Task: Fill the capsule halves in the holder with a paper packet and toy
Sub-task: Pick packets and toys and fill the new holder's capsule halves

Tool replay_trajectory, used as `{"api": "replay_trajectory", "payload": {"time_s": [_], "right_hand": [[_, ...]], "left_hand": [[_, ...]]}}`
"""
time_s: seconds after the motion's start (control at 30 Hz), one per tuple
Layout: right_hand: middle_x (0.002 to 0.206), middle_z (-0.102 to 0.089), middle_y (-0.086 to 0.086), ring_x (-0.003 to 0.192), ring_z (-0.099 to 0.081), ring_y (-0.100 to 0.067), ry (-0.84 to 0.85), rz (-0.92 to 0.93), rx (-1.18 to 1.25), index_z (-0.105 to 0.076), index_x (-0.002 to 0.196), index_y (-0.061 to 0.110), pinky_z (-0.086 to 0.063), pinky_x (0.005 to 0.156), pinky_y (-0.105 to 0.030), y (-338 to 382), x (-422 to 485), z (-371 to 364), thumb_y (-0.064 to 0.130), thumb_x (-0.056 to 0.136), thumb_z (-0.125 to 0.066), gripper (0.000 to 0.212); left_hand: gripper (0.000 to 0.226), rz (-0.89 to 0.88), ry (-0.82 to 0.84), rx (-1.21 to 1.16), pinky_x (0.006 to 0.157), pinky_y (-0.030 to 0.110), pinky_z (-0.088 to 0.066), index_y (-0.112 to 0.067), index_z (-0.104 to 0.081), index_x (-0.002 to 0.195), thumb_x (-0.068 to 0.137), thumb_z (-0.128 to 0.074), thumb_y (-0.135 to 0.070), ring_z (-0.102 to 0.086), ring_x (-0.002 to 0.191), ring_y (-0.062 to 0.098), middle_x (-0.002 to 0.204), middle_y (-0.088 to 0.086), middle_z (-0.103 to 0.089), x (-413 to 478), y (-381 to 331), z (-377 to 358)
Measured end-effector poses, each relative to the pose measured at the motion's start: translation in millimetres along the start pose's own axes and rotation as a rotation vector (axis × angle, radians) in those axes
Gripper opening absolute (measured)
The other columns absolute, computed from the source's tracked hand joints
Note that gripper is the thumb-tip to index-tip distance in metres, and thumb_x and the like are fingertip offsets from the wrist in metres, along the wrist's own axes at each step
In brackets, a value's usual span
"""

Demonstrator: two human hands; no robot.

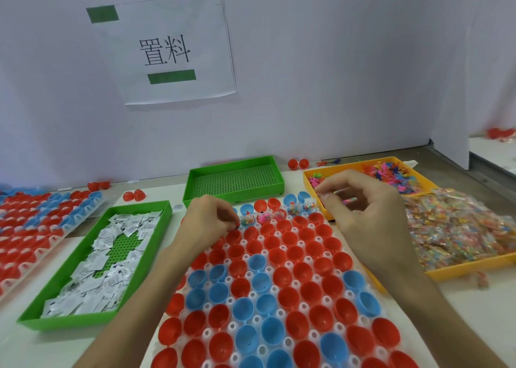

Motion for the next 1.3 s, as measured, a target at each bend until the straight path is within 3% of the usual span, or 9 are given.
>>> {"api": "replay_trajectory", "payload": {"time_s": [0.2,0.37,0.57,0.73,1.0,1.07,1.17,1.23,1.3], "right_hand": [[0.084,-0.069,0.021,0.082,-0.066,-0.003,-0.003,-0.008,-0.007,-0.072,0.083,0.028,-0.053,0.066,-0.015,-3.3,1.1,-0.4,0.01,0.088,-0.069,0.019],[0.085,-0.069,0.022,0.083,-0.066,-0.001,-0.009,-0.011,-0.012,-0.071,0.083,0.029,-0.051,0.064,-0.01,-6.6,2.0,0.9,0.007,0.088,-0.069,0.023],[0.084,-0.068,0.022,0.082,-0.065,0.0,-0.037,-0.019,-0.015,-0.071,0.082,0.029,-0.051,0.065,-0.01,-9.0,5.0,5.1,0.005,0.089,-0.069,0.025],[0.081,-0.068,0.025,0.081,-0.065,0.002,-0.054,0.001,-0.024,-0.069,0.082,0.035,-0.051,0.062,-0.009,-7.4,7.2,8.5,0.006,0.088,-0.07,0.029],[0.078,-0.067,0.024,0.081,-0.065,0.001,-0.051,0.037,-0.05,-0.069,0.083,0.034,-0.051,0.063,-0.008,-8.1,7.0,8.4,0.008,0.088,-0.07,0.027],[0.08,-0.068,0.023,0.081,-0.065,0.001,-0.047,0.034,-0.046,-0.069,0.083,0.035,-0.05,0.062,-0.008,-8.4,6.9,8.6,0.009,0.088,-0.07,0.026],[0.083,-0.068,0.025,0.082,-0.065,0.002,-0.043,0.036,-0.045,-0.068,0.083,0.036,-0.049,0.063,-0.007,-7.9,6.9,8.1,0.009,0.088,-0.07,0.028],[0.08,-0.068,0.026,0.082,-0.065,0.002,-0.039,0.035,-0.048,-0.068,0.083,0.037,-0.05,0.063,-0.007,-7.7,6.8,7.7,0.009,0.088,-0.07,0.028],[0.083,-0.068,0.026,0.083,-0.065,0.002,-0.03,0.036,-0.049,-0.068,0.083,0.036,-0.05,0.064,-0.007,-7.4,6.1,7.1,0.009,0.088,-0.07,0.028]], "left_hand": [[0.029,0.052,0.048,0.011,0.058,0.006,-0.047,-0.027,-0.074,0.063,0.073,-0.083,-0.001,-0.064,0.056,-0.009,0.058,-0.016,-0.069,7.0,1.2,1.0],[0.014,0.082,0.081,0.059,0.077,0.032,-0.06,-0.018,-0.079,0.073,0.072,-0.086,-0.007,-0.071,0.066,0.003,0.067,-0.005,-0.075,11.9,-3.9,3.9],[0.014,0.084,0.118,0.07,0.08,0.03,-0.06,-0.016,-0.078,0.081,0.073,-0.086,-0.007,-0.072,0.069,0.002,0.072,-0.004,-0.077,12.2,-2.7,5.6],[0.016,0.085,0.213,-0.095,0.076,0.023,-0.055,-0.022,-0.078,0.084,0.076,-0.085,-0.011,-0.074,0.074,0.003,0.075,-0.005,-0.078,11.8,4.4,15.5],[0.008,0.126,0.053,-0.281,0.087,0.035,-0.055,-0.021,-0.079,0.084,0.084,-0.078,-0.013,-0.073,0.087,0.016,0.083,-0.001,-0.079,10.8,23.4,35.6],[0.012,0.092,-0.024,-0.224,0.086,0.028,-0.055,-0.02,-0.077,0.087,0.085,-0.075,-0.008,-0.072,0.09,0.015,0.089,-0.001,-0.078,11.2,26.4,39.4],[0.016,0.013,0.007,0.064,0.066,0.007,-0.041,-0.024,-0.078,0.09,0.084,-0.074,-0.009,-0.062,0.078,0.004,0.091,-0.01,-0.074,9.3,27.4,41.5],[0.02,0.002,0.061,0.165,0.063,0.01,-0.038,-0.027,-0.079,0.087,0.082,-0.074,-0.009,-0.058,0.08,0.005,0.084,-0.018,-0.066,6.3,30.7,39.1],[0.02,-0.007,0.086,0.223,0.07,0.022,-0.045,-0.03,-0.079,0.086,0.08,-0.075,-0.011,-0.059,0.085,0.01,0.082,-0.019,-0.063,3.3,33.4,35.8]]}}
Point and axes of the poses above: each hand's wrist, its own x-axis towards the middle knuckle, its own z-axis out of the back of the hand, y = z × x, the point moved 3 cm from there along x, towards the middle knuckle
